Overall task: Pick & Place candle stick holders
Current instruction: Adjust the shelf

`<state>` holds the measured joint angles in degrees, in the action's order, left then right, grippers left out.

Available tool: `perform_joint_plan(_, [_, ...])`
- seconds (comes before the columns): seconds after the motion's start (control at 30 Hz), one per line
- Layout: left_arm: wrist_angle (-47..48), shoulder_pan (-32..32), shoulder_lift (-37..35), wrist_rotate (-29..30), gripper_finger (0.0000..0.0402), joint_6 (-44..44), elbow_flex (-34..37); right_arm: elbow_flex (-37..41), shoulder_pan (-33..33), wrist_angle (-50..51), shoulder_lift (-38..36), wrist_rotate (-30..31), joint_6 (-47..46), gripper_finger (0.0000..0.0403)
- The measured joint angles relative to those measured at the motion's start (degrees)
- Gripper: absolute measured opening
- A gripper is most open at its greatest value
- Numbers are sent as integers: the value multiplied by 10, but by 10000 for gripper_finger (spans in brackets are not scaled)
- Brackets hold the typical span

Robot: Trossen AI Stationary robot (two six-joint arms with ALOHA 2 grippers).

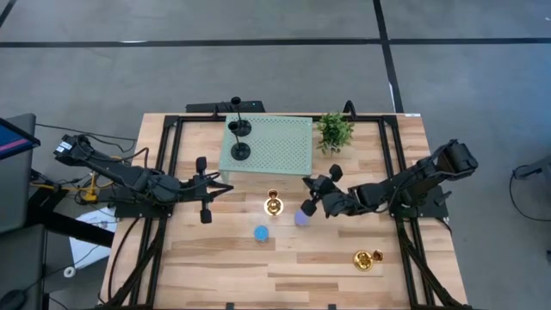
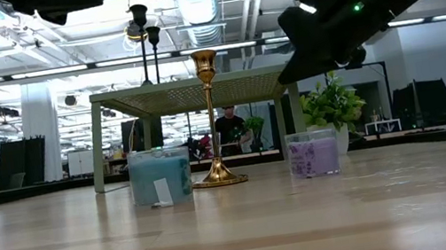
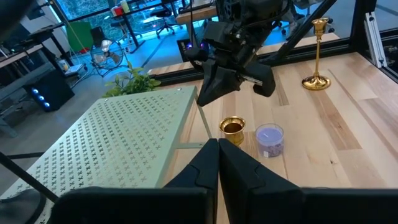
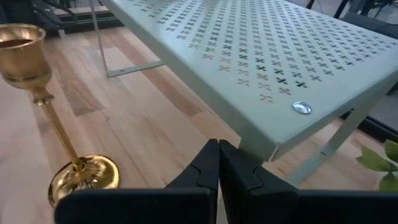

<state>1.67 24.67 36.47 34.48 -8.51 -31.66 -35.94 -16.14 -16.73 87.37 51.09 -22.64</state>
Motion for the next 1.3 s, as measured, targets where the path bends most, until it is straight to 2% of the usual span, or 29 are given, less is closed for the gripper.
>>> perform_joint_plan(0.3, [0,0,0,0,11,0,0,0,1,49,0,22,-39,0])
perform_joint_plan(1.07, [0,0,0,0,11,0,0,0,9,82,0,46,-74,0])
perform_joint_plan(1.17, [0,0,0,0,11,0,0,0,7,87,-7,33,-74,0])
perform_joint_plan(1.3, [0,0,0,0,11,0,0,0,-6,94,-41,-27,-74,0])
